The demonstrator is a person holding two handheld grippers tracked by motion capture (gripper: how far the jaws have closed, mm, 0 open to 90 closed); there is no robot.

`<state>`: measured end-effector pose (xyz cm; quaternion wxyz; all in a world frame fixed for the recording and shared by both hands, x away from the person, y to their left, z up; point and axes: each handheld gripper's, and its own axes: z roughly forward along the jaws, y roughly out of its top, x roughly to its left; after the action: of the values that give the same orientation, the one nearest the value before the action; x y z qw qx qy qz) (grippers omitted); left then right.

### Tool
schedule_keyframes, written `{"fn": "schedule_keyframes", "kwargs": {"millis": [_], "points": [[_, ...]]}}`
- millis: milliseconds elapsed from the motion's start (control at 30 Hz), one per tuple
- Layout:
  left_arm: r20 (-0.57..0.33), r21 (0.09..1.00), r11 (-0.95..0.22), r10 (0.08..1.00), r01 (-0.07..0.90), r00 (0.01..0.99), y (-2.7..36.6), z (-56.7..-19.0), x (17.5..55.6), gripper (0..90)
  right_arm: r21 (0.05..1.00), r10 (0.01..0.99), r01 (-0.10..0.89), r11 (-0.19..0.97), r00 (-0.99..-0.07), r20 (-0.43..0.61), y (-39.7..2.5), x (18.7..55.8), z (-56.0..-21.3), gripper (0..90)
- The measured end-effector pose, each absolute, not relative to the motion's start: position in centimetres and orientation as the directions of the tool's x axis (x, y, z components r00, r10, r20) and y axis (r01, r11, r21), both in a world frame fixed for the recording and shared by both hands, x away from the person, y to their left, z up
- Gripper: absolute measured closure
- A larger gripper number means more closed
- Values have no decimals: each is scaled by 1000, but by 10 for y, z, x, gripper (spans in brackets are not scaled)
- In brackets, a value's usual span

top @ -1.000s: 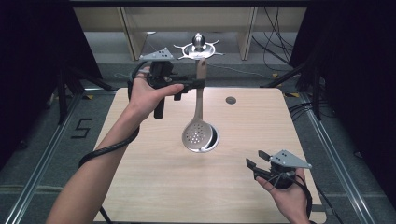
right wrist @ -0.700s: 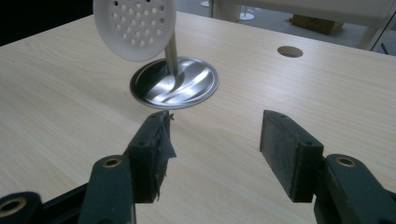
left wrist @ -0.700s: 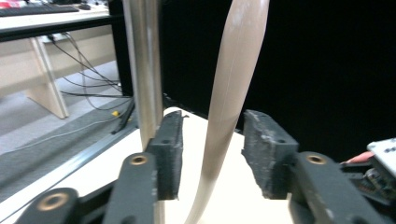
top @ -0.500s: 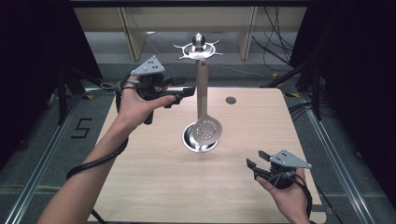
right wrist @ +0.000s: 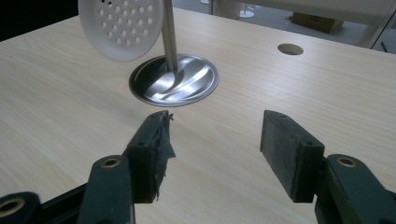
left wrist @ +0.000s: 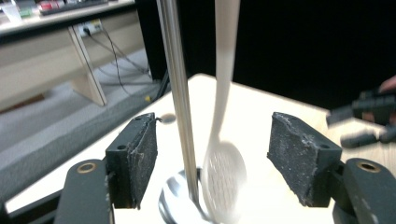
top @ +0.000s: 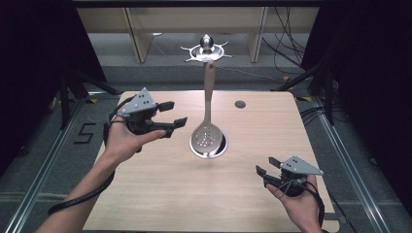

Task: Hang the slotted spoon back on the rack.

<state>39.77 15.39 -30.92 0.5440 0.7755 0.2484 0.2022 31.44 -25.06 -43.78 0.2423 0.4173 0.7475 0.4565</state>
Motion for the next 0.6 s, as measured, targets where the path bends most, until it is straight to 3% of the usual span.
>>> {"fn": "schedule_keyframes", "kwargs": {"millis": [600], "points": [[29, 867, -388, 666, 312, 745, 198, -421, 374, 321, 871, 848, 434, 232, -529, 38, -247, 314, -440, 426]]}}
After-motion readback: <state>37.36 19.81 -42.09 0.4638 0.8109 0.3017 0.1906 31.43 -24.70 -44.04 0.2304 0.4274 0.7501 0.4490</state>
